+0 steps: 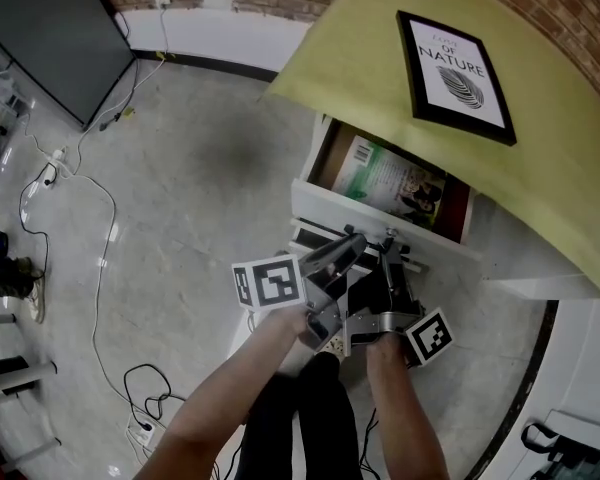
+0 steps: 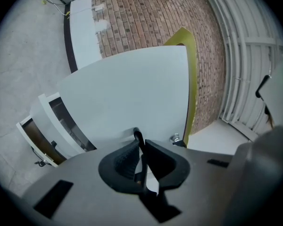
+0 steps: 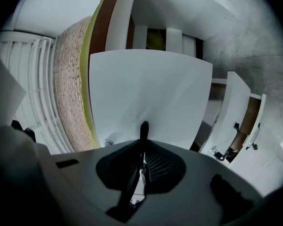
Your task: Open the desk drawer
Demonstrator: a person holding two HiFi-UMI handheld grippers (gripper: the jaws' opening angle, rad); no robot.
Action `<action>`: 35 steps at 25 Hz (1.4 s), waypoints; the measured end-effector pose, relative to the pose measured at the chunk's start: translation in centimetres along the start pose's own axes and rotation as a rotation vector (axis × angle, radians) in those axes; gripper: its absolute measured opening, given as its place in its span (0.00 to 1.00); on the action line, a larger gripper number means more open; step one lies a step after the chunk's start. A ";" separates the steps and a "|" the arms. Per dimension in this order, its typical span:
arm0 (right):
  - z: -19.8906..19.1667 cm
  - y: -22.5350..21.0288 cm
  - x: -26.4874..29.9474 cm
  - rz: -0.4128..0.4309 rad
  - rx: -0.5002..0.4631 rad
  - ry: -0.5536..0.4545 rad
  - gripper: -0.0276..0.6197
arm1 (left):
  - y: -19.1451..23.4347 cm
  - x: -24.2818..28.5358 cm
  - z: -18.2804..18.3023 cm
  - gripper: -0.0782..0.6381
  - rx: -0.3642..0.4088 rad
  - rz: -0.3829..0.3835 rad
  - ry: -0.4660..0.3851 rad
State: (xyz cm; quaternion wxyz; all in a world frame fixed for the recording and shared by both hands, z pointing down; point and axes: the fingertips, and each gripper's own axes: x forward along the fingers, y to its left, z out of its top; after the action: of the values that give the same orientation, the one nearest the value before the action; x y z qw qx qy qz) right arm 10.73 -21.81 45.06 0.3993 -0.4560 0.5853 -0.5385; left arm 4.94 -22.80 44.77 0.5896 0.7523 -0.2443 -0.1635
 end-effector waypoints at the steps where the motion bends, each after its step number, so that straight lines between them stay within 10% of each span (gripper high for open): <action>1: -0.1 -0.1 -0.2 -0.002 0.002 0.001 0.09 | 0.1 -0.2 -0.2 0.17 -0.001 0.001 0.001; 35: -2.1 -4.4 -3.5 -0.120 0.058 -0.028 0.11 | 4.2 -2.8 -4.4 0.23 0.015 0.134 0.067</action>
State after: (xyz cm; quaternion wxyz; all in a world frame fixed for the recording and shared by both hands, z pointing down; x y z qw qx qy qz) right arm 10.06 -17.84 49.54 0.3873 -0.4861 0.5354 -0.5719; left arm 4.27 -18.46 49.78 0.6012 0.7439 -0.2754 -0.0968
